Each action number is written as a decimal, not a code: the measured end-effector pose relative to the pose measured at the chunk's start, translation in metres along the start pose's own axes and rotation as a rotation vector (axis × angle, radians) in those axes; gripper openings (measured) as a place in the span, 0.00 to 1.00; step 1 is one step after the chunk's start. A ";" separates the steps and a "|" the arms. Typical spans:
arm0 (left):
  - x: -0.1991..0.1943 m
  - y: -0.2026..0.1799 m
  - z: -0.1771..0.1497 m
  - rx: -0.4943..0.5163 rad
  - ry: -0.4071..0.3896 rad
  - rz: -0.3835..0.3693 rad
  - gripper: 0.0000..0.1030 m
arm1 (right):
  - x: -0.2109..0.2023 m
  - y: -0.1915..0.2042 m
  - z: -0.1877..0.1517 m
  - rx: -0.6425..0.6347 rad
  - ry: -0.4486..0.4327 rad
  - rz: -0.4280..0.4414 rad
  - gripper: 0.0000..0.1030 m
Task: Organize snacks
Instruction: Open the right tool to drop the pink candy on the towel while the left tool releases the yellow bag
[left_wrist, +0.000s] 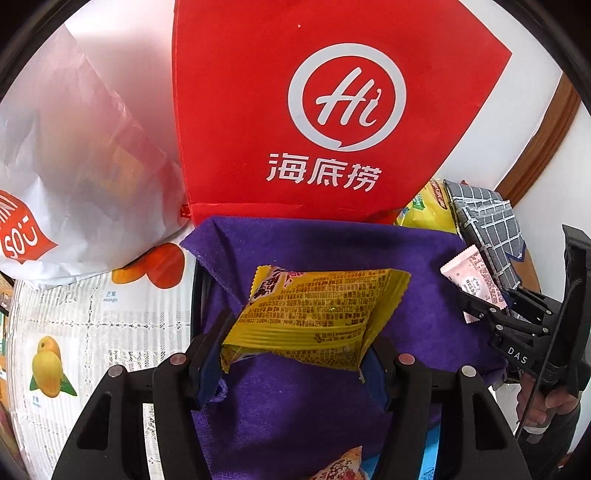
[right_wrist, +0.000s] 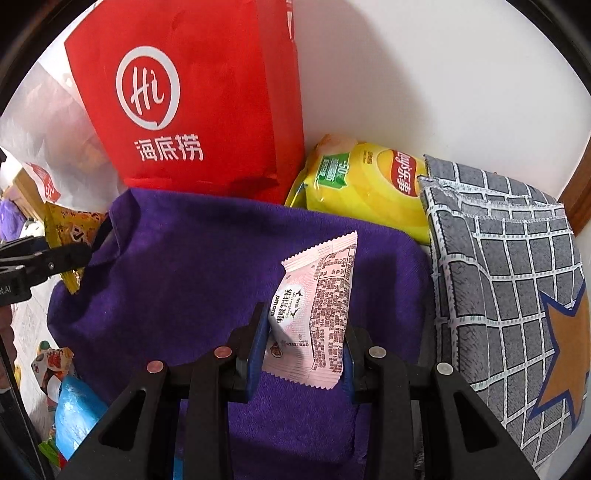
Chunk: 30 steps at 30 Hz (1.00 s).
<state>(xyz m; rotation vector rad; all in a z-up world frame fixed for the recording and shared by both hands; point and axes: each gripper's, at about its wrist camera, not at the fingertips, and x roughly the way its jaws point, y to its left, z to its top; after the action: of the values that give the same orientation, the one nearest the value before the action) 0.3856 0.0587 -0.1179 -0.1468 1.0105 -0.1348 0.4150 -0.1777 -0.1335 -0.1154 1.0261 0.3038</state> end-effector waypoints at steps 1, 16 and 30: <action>0.001 0.000 0.000 0.000 0.001 0.000 0.59 | 0.001 0.000 0.000 -0.001 0.003 -0.002 0.33; 0.010 -0.002 0.001 0.001 0.017 0.008 0.59 | 0.012 -0.001 -0.001 -0.013 0.030 -0.012 0.33; 0.019 -0.007 0.002 0.009 0.037 0.006 0.59 | 0.019 -0.001 -0.004 -0.021 0.046 -0.017 0.34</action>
<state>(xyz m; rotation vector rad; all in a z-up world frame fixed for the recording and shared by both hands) 0.3974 0.0481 -0.1314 -0.1336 1.0467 -0.1366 0.4210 -0.1758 -0.1516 -0.1505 1.0676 0.2971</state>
